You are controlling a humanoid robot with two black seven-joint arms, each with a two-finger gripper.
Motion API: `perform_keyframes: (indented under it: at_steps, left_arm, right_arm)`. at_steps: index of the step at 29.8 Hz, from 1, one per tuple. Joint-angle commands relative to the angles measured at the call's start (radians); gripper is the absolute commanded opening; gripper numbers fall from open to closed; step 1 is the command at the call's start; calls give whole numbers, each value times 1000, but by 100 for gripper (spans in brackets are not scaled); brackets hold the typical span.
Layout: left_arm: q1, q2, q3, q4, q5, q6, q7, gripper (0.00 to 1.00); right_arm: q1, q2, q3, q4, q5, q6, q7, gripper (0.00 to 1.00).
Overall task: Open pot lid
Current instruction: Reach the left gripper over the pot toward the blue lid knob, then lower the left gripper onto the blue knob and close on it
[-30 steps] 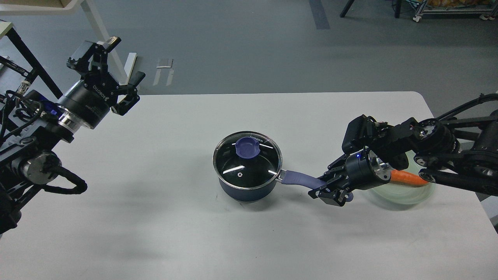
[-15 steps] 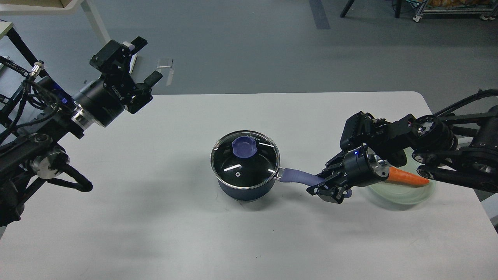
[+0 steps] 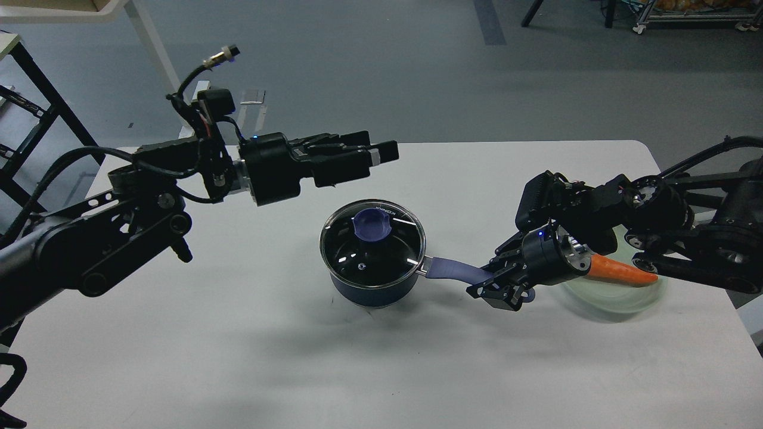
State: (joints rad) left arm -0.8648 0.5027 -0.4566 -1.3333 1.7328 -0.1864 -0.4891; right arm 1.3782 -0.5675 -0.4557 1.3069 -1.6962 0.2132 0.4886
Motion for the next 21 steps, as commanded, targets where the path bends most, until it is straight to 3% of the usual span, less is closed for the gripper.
perform_keyframes:
  at_steps: [1,4,10,21]
  left_arm:
    - [-72,-7,197,28,149,163,0,99]
    - [-112,-26,320,104,188,254,0,99]
    - [-109,-62,349,238,245,318,0,99]
    - [-89,-58,348,256,234,331,0,99]
  right_arm:
    - [-1,1,0,0,1,0,0,27]
    - [-1,1,0,0,1,0,0,27]
    - [-1,1,0,0,1,0,0,27]
    - [5,3,-11,0,3,0,0,27]
